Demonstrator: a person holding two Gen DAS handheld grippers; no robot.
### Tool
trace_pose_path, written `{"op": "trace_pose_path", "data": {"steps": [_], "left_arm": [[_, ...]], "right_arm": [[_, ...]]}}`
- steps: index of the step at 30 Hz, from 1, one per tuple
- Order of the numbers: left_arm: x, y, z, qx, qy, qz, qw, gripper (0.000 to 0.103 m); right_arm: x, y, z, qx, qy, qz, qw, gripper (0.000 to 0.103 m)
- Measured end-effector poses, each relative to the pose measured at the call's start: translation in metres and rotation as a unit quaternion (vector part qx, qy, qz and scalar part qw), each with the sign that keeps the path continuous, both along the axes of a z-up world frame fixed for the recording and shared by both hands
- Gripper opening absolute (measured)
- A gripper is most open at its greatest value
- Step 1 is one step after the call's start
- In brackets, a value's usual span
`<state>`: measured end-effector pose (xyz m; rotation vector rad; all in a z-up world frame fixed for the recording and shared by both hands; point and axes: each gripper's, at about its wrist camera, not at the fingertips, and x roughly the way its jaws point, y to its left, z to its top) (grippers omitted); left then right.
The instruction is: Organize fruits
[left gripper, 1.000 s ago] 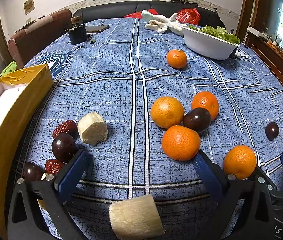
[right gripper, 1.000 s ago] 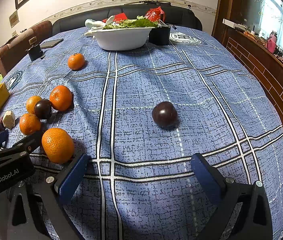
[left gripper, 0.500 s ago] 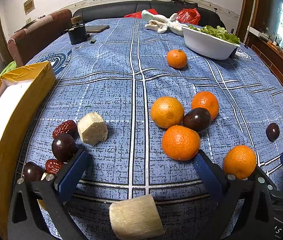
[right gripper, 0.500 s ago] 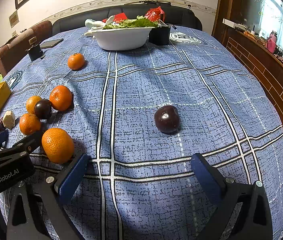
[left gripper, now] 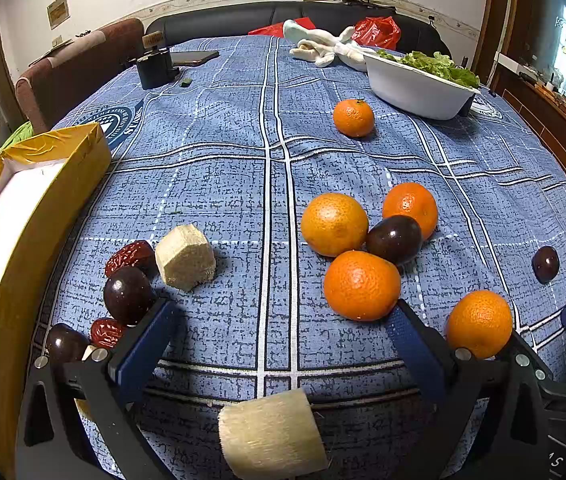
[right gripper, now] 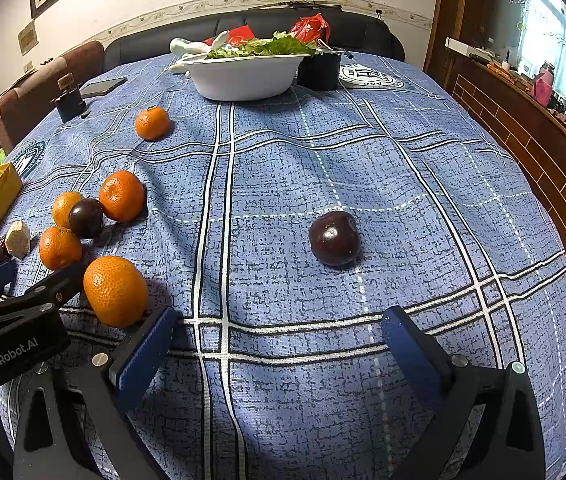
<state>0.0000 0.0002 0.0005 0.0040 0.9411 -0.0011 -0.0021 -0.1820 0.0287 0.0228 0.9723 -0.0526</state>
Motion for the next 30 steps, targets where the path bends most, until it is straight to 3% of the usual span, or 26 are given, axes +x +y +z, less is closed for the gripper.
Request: {"op": "trace_pose_path", "data": {"steps": [30], "left_arm": [[-0.0001,0.0,0.0,0.0,0.0,0.0,1.0,0.103]], "right_arm": [[0.001,0.001,0.0003,0.0,0.0,0.0,1.0,0.103]]}}
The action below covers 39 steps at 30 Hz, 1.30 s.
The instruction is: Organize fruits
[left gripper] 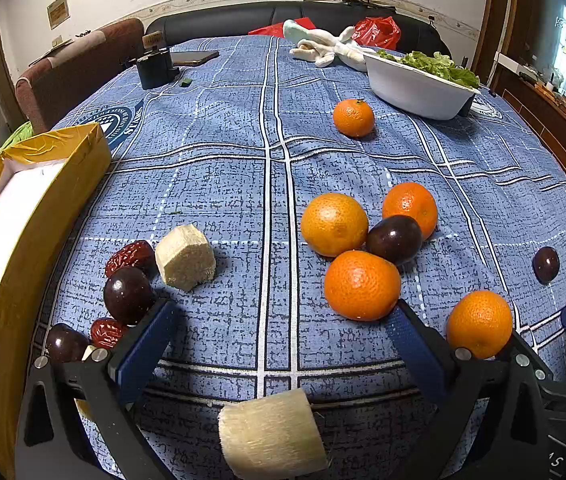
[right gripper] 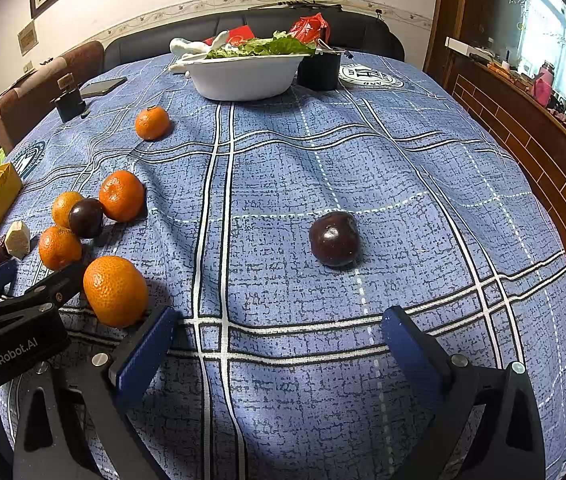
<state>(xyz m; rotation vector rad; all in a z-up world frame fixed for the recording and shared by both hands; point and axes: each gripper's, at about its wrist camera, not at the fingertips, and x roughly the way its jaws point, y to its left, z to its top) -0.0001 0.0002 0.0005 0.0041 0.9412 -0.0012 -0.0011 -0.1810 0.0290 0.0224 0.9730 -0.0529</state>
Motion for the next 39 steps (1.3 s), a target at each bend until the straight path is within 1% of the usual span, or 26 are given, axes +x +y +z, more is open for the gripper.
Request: {"op": "trace_pose_path", "data": {"steps": [13,16,21,25,26,27,28,30,32,34,35,36,39], "left_arm": [[0.0,0.001,0.0,0.0,0.003,0.0,1.0,0.103],[0.003,0.002,0.0,0.001,0.019,-0.009,0.9998,0.103],[0.004,0.0,0.001,0.002,0.027,-0.016,0.9995,0.103],[0.002,0.003,0.001,0.002,0.033,-0.032,0.9989,0.103],[-0.002,0.004,0.002,0.007,0.034,-0.04,0.9986,0.103],[-0.008,0.005,0.006,0.008,0.032,-0.047,0.9984,0.102],[-0.018,0.01,0.012,-0.002,0.025,-0.047,0.9986,0.1],[-0.035,0.022,0.028,-0.034,0.012,-0.041,0.9985,0.098],[-0.054,0.04,0.049,-0.071,-0.018,-0.033,0.9967,0.093],[-0.076,0.062,0.074,-0.114,-0.053,-0.026,0.9917,0.093],[-0.083,0.07,0.082,-0.124,-0.063,-0.022,0.99,0.093],[-0.095,0.081,0.094,-0.129,-0.076,-0.013,0.9886,0.093],[-0.121,0.11,0.13,-0.122,-0.106,-0.003,0.9868,0.093]], "right_arm": [[0.0,-0.001,0.0,0.001,0.0,-0.01,1.0,0.103],[0.0,-0.001,0.0,0.002,0.0,-0.01,1.0,0.103],[0.0,-0.001,0.0,0.002,0.0,-0.01,1.0,0.103],[0.0,-0.001,0.0,0.004,-0.001,-0.01,1.0,0.103],[0.0,-0.001,0.0,0.004,-0.001,-0.01,1.0,0.103],[0.0,-0.001,0.0,0.003,0.0,-0.01,1.0,0.103],[0.0,-0.001,0.0,0.002,0.0,-0.01,1.0,0.103],[0.0,-0.001,0.0,0.003,0.0,-0.01,1.0,0.103],[0.001,-0.002,0.001,0.004,0.008,-0.007,1.0,0.103],[0.002,-0.002,0.003,0.007,0.031,-0.008,0.999,0.103],[0.002,-0.001,0.003,0.005,0.034,-0.01,0.999,0.103],[-0.001,0.001,0.003,0.001,0.034,-0.007,0.999,0.103],[-0.008,0.001,0.002,-0.001,0.032,0.002,0.999,0.103]]}}
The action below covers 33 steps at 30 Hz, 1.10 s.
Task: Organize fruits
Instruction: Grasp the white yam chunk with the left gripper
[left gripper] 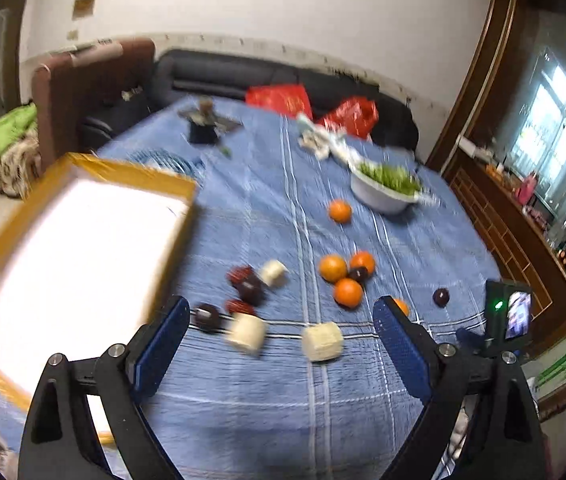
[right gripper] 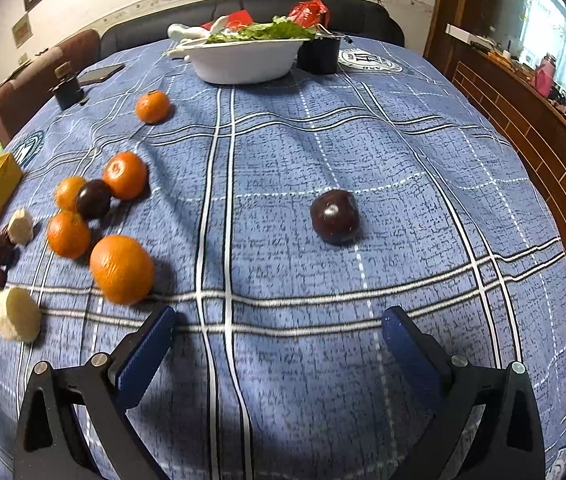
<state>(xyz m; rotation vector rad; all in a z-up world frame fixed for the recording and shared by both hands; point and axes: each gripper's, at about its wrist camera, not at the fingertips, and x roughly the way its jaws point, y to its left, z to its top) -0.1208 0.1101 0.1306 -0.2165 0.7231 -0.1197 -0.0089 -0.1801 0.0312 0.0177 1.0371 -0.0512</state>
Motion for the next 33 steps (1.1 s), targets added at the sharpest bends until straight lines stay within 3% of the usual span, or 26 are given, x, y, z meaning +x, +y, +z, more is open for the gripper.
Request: {"op": "trace_pose_path", "data": {"steps": [3,5,9,12,13,15,16,18,21,23,27,33], "left_arm": [[-0.03,0.023,0.045,0.012,-0.056,0.017,0.9982,0.093],[-0.049,0.034,0.079,0.034,-0.095,0.021,0.9947,0.093],[-0.085,0.047,0.147,0.055,-0.194,0.026,0.9791,0.093],[-0.1,0.057,0.183,0.063,-0.258,0.041,0.9634,0.094],[-0.099,0.06,0.19,0.062,-0.265,0.042,0.9614,0.096],[-0.091,0.068,0.194,0.06,-0.243,0.046,0.9672,0.097],[-0.086,0.07,0.191,0.062,-0.225,0.047,0.9712,0.097],[-0.073,0.072,0.175,0.057,-0.199,0.04,0.9775,0.097],[-0.048,0.073,0.131,0.015,-0.142,0.012,0.9897,0.097],[-0.027,0.072,0.095,-0.009,-0.091,0.006,0.9958,0.097],[0.003,0.07,0.035,-0.026,-0.011,0.006,0.9996,0.097],[0.014,0.078,-0.003,-0.022,0.027,0.015,0.9993,0.091]], "right_arm": [[-0.015,0.003,0.01,-0.026,-0.014,-0.003,1.0,0.09],[-0.03,0.007,0.033,-0.025,-0.041,0.008,0.999,0.088],[-0.065,0.018,0.119,-0.028,-0.146,0.037,0.988,0.088],[-0.097,0.021,0.2,-0.008,-0.263,0.054,0.963,0.091],[-0.105,0.022,0.217,0.004,-0.292,0.063,0.954,0.099],[-0.112,0.025,0.244,0.037,-0.326,0.094,0.94,0.103],[-0.108,0.028,0.247,0.04,-0.315,0.097,0.943,0.103],[-0.094,0.039,0.233,0.046,-0.262,0.099,0.959,0.103],[-0.077,0.062,0.185,0.047,-0.205,0.122,0.97,0.102],[-0.068,0.078,0.148,0.06,-0.161,0.145,0.974,0.095],[-0.056,0.107,0.09,0.069,-0.103,0.185,0.975,0.083],[-0.031,0.138,0.034,0.081,-0.042,0.224,0.97,0.065]]}}
